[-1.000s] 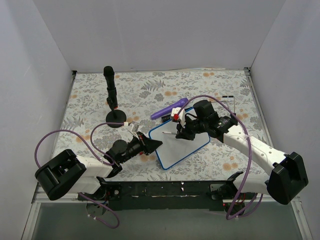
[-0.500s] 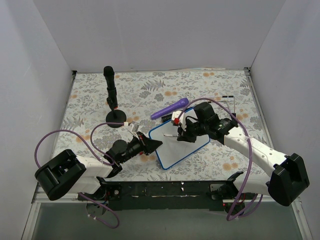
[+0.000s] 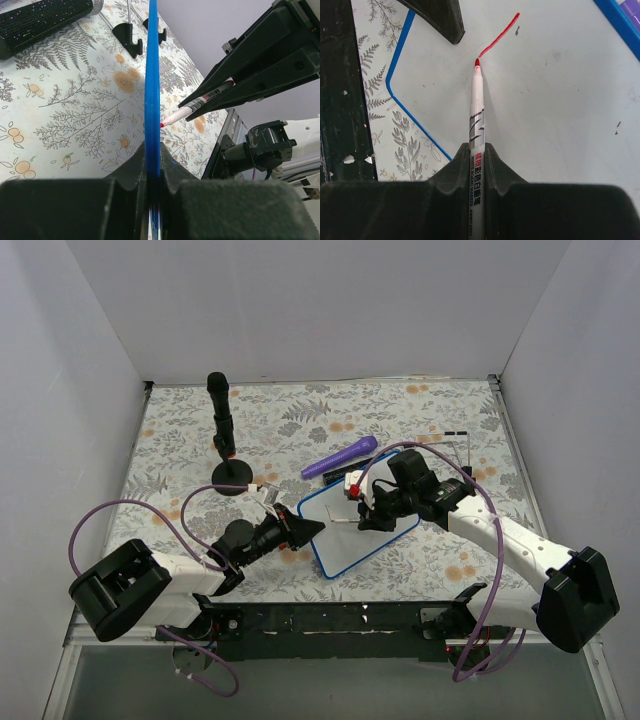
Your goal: Write a sentence on the whiteboard
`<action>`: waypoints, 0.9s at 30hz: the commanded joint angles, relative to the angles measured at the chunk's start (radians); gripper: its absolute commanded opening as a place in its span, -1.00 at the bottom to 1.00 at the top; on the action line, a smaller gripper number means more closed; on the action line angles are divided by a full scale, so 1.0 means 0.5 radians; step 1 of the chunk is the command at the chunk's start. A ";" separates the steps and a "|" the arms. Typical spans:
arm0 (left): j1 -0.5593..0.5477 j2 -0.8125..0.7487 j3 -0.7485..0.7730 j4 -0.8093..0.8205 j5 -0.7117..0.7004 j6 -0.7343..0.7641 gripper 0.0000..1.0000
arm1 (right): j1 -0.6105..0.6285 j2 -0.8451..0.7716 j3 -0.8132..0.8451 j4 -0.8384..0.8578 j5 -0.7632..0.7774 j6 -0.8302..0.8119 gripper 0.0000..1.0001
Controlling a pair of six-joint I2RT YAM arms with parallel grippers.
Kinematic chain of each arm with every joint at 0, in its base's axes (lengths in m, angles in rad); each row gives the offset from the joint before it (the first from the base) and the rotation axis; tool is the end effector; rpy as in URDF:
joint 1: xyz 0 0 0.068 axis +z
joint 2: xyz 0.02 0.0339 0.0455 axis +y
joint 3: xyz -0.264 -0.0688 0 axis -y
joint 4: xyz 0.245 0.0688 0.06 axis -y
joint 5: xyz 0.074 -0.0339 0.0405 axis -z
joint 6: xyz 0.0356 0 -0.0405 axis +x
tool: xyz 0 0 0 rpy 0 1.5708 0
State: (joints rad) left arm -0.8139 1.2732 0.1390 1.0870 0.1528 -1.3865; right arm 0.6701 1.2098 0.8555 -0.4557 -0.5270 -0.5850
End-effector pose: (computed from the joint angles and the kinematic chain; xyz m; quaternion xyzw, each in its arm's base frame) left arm 0.1400 -0.1561 0.1641 -0.1532 0.7070 -0.6384 0.2628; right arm 0.1845 0.1690 0.2559 -0.6047 0.6689 0.2569 0.3479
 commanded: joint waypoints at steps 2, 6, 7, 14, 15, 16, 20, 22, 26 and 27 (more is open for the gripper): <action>-0.007 -0.046 0.013 0.105 0.010 0.055 -1.00 | 0.013 -0.011 0.114 0.000 -0.026 -0.014 -0.97; -0.007 -0.046 0.010 0.105 0.017 0.058 -1.00 | 0.013 0.025 0.203 -0.009 -0.014 0.007 -0.97; -0.007 -0.043 0.010 0.109 0.014 0.055 -1.00 | 0.010 0.041 0.216 -0.006 -0.014 0.007 -0.97; -0.007 -0.021 0.007 0.130 0.032 0.049 -1.00 | 0.010 0.090 0.246 0.009 -0.001 0.032 -0.97; -0.007 -0.021 0.010 0.133 0.029 0.052 -1.00 | 0.010 0.096 0.243 0.015 0.002 0.035 -0.97; -0.007 -0.024 0.007 0.133 0.029 0.049 -1.00 | 0.010 0.099 0.240 0.019 0.005 0.035 -0.97; -0.007 -0.024 0.007 0.136 0.029 0.049 -1.00 | 0.010 0.093 0.222 0.037 0.044 0.047 -0.97; -0.007 -0.021 0.004 0.139 0.029 0.052 -1.00 | 0.010 0.087 0.225 0.049 0.072 0.062 -0.97; -0.007 -0.028 0.001 0.142 0.029 0.049 -1.00 | -0.033 0.090 0.252 0.074 0.152 0.114 -0.97; -0.007 -0.028 0.001 0.139 0.029 0.052 -1.00 | -0.042 0.093 0.256 0.080 0.164 0.121 -0.97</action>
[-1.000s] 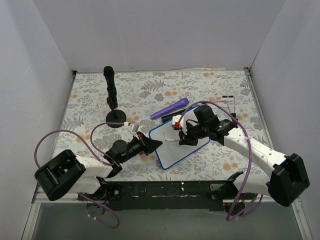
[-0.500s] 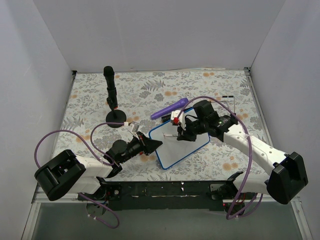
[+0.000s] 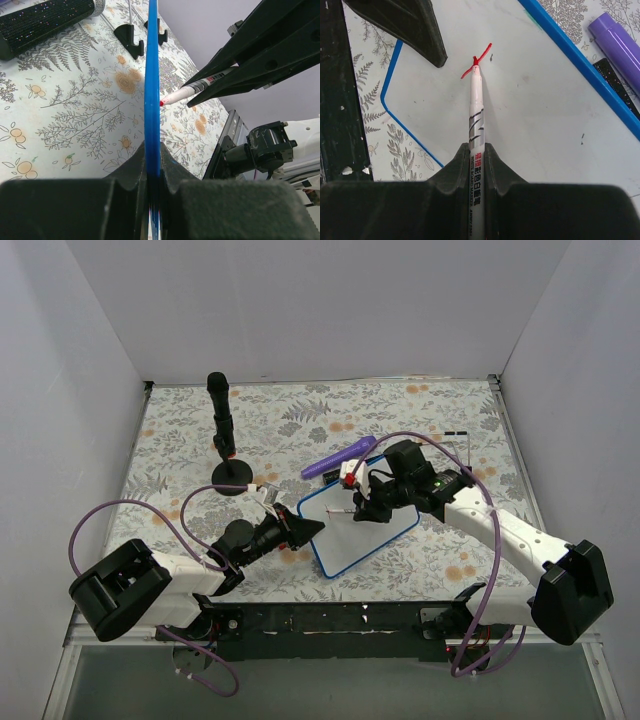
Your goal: Write a sentence on the whiteboard
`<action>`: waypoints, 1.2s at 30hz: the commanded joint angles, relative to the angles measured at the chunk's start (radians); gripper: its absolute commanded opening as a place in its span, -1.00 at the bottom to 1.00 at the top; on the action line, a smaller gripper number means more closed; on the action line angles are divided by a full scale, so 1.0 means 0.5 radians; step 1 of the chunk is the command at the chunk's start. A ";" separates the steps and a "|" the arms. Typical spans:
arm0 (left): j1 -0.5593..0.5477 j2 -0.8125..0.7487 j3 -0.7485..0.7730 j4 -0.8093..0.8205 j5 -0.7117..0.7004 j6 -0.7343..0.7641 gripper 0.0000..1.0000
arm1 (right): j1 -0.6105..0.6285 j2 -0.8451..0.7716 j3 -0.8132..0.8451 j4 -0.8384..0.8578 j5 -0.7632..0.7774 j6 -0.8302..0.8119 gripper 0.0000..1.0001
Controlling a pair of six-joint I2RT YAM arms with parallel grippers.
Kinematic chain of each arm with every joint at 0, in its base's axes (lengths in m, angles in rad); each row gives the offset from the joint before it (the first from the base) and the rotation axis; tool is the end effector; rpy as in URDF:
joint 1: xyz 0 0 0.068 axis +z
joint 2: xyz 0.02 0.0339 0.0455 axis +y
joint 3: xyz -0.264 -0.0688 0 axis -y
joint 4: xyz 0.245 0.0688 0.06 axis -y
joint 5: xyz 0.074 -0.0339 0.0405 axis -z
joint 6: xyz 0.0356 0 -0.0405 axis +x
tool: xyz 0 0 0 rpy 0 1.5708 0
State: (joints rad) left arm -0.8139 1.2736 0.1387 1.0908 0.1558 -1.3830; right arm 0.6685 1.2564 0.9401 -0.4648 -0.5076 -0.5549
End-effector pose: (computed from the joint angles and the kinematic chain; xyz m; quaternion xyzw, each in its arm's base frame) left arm 0.1399 -0.1562 0.1644 -0.1506 0.7065 -0.6394 0.2635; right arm 0.1969 0.1775 0.2714 -0.5922 0.6760 0.2525 0.3586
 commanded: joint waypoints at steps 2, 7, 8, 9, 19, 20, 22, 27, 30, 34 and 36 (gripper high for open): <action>-0.007 -0.028 0.002 0.132 0.023 0.045 -1.00 | -0.061 -0.003 0.098 0.110 0.153 0.085 -0.97; -0.007 -0.028 0.002 0.132 0.023 0.042 -1.00 | -0.091 -0.006 0.105 0.126 0.175 0.110 -0.97; -0.007 -0.028 -0.001 0.135 0.023 0.042 -1.00 | -0.091 -0.009 0.105 0.126 0.159 0.103 -0.97; -0.007 -0.022 0.002 0.138 0.026 0.045 -1.00 | -0.091 -0.009 0.105 0.105 0.126 0.094 -0.97; -0.007 -0.010 0.005 0.144 0.032 0.042 -1.00 | -0.088 0.015 0.102 -0.028 -0.224 -0.087 -0.97; -0.007 -0.004 0.005 0.147 0.032 0.039 -1.00 | -0.085 0.024 0.105 -0.034 -0.224 -0.084 -0.97; -0.007 0.005 0.011 0.153 0.038 0.039 -1.00 | -0.079 0.046 0.114 -0.034 -0.221 -0.081 -0.97; -0.007 -0.013 0.008 0.141 0.032 0.039 -1.00 | -0.079 0.083 0.117 -0.009 -0.151 -0.041 -0.97; -0.007 -0.019 0.002 0.141 0.029 0.045 -1.00 | -0.079 0.074 0.105 0.003 -0.117 -0.029 -0.97; -0.007 -0.028 -0.001 0.135 0.023 0.045 -1.00 | -0.082 0.046 0.050 0.006 -0.080 -0.038 -0.97; -0.007 -0.044 -0.004 0.129 0.014 0.051 -1.00 | -0.082 0.015 0.007 0.006 -0.065 -0.044 -0.97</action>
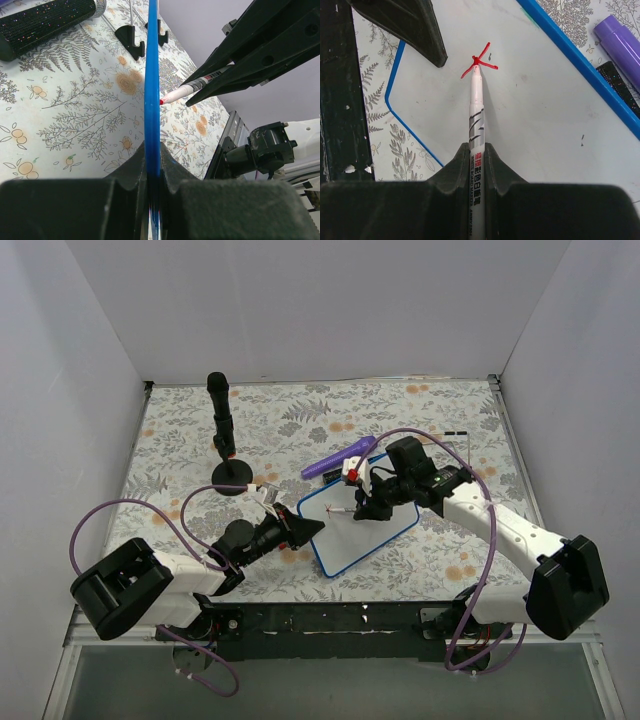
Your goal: Write a sentence on the whiteboard
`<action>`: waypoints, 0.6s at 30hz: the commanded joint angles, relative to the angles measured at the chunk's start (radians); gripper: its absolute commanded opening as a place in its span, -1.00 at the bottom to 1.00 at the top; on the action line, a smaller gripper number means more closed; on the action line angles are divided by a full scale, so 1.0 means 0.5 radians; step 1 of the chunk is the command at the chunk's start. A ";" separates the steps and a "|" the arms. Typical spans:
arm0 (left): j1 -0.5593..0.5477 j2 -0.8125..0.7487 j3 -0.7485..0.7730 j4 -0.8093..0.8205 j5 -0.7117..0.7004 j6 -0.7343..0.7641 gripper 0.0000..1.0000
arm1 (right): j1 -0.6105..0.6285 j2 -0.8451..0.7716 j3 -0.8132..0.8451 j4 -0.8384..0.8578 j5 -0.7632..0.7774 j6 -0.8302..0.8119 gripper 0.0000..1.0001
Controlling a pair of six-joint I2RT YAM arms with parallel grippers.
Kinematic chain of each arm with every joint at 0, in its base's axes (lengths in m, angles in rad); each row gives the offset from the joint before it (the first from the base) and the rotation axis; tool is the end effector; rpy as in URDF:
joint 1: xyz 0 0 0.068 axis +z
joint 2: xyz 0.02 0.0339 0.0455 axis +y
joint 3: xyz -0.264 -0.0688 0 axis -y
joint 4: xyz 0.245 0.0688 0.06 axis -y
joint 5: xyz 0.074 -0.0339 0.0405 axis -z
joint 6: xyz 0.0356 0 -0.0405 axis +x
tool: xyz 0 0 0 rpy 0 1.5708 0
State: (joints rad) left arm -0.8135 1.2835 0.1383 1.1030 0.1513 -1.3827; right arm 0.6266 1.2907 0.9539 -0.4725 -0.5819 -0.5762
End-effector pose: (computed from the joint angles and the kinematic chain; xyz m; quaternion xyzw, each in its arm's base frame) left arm 0.1404 -0.1564 0.1637 -0.1519 0.7055 -0.6392 0.2656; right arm 0.2070 0.1740 0.2678 -0.5911 0.6730 0.2752 0.3492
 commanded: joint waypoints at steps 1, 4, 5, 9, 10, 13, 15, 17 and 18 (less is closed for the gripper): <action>-0.008 -0.063 -0.007 0.098 0.023 0.050 -1.00 | -0.001 -0.060 -0.036 0.015 0.099 -0.007 -0.97; -0.008 -0.073 -0.010 0.098 0.023 0.050 -1.00 | -0.011 -0.099 -0.091 0.009 0.133 -0.026 -0.97; -0.008 -0.070 -0.013 0.098 0.023 0.050 -1.00 | -0.014 -0.118 -0.104 0.006 0.136 -0.029 -0.97; -0.008 -0.076 -0.007 0.092 0.020 0.056 -1.00 | -0.017 -0.145 -0.147 -0.015 0.161 -0.050 -0.97; -0.008 -0.079 -0.007 0.092 0.020 0.053 -1.00 | -0.020 -0.152 -0.150 -0.018 0.158 -0.059 -0.97; -0.008 -0.070 -0.007 0.098 0.026 0.053 -1.00 | -0.020 -0.155 -0.138 -0.031 0.115 -0.069 -0.97; -0.008 -0.073 -0.007 0.098 0.026 0.053 -1.00 | -0.020 -0.167 -0.076 -0.049 0.081 -0.075 -0.97; -0.008 -0.082 -0.007 0.083 0.029 0.059 -1.00 | -0.020 -0.182 0.018 -0.077 0.032 -0.087 -0.97; -0.008 -0.085 -0.004 0.077 0.029 0.059 -1.00 | -0.026 -0.185 0.049 -0.131 0.004 -0.105 -0.97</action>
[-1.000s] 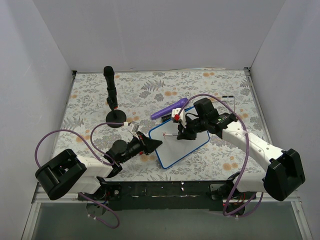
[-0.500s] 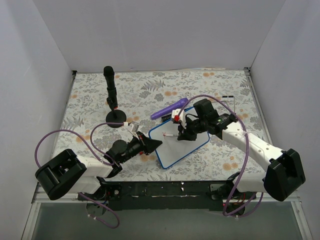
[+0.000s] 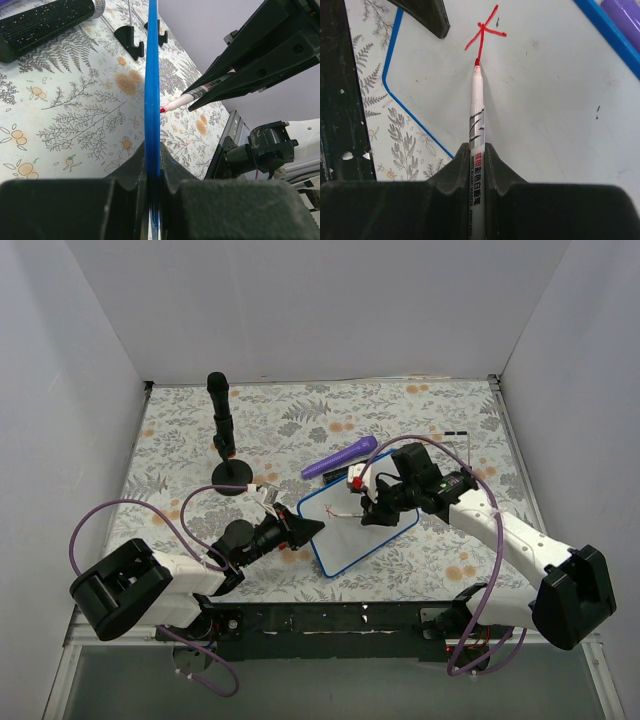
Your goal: Write a sentence on the whiteboard
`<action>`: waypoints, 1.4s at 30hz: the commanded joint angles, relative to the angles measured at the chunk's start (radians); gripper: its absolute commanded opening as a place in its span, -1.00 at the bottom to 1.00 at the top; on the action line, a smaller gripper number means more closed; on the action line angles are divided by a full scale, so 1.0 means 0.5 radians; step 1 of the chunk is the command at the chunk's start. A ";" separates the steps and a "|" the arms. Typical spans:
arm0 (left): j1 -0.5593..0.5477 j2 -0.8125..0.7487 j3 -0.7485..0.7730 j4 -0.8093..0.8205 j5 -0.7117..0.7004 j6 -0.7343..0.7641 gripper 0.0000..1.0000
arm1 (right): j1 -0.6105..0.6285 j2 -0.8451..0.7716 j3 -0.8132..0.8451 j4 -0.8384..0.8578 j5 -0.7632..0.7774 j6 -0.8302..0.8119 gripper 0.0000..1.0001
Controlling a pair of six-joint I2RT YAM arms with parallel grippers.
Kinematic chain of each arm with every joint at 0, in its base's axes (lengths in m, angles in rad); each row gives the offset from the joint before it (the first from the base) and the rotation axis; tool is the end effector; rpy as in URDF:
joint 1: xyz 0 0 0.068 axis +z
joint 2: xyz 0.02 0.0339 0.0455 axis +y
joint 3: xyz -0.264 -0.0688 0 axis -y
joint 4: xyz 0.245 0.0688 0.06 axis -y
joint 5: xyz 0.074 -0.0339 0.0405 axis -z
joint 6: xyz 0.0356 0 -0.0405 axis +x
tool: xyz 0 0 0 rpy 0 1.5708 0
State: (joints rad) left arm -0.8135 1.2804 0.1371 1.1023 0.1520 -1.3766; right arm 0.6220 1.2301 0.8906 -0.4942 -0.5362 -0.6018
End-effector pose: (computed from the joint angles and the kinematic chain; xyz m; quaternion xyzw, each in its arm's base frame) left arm 0.1401 -0.1561 0.1639 -0.1494 0.7057 -0.6389 0.2675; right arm 0.1951 0.1622 0.2599 -0.5948 0.6815 0.2506 0.3449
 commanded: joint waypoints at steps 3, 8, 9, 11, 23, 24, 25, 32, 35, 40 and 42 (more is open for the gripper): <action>-0.008 -0.100 0.002 0.054 0.030 0.053 -1.00 | -0.017 -0.095 0.225 -0.150 -0.210 -0.091 -0.97; -0.008 -0.113 -0.017 0.060 0.027 0.069 -1.00 | -0.041 -0.168 0.091 -0.073 -0.238 -0.116 -0.97; -0.008 -0.113 -0.010 0.050 0.030 0.075 -1.00 | -0.063 -0.168 0.081 -0.067 -0.238 -0.119 -0.97; -0.008 -0.110 0.002 0.038 0.036 0.078 -1.00 | -0.093 -0.178 0.072 -0.052 -0.247 -0.116 -0.97; -0.008 -0.085 -0.004 0.081 0.049 0.066 -1.00 | -0.173 -0.153 0.035 0.040 -0.314 -0.067 -0.97; -0.008 -0.082 -0.004 0.081 0.049 0.066 -1.00 | -0.173 -0.150 0.044 0.050 -0.311 -0.061 -0.97; -0.008 -0.082 -0.004 0.078 0.049 0.066 -1.00 | -0.173 -0.144 0.047 0.053 -0.305 -0.060 -0.97; -0.008 -0.076 -0.001 0.087 0.052 0.063 -1.00 | -0.173 -0.113 0.060 0.126 -0.259 -0.015 -0.97; -0.008 -0.060 0.011 0.093 0.055 0.063 -1.00 | -0.170 -0.101 0.081 0.154 -0.204 0.038 -0.97; -0.008 -0.033 0.014 0.109 0.073 0.050 -1.00 | -0.173 -0.082 0.087 0.218 -0.127 0.127 -0.97; -0.008 -0.036 0.014 0.112 0.073 0.047 -1.00 | -0.170 -0.055 0.090 0.228 -0.124 0.142 -0.97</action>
State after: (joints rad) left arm -0.8139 1.2701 0.1368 1.0946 0.1661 -1.3617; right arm 0.5369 1.1866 0.9096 -0.4351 -0.6167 -0.5697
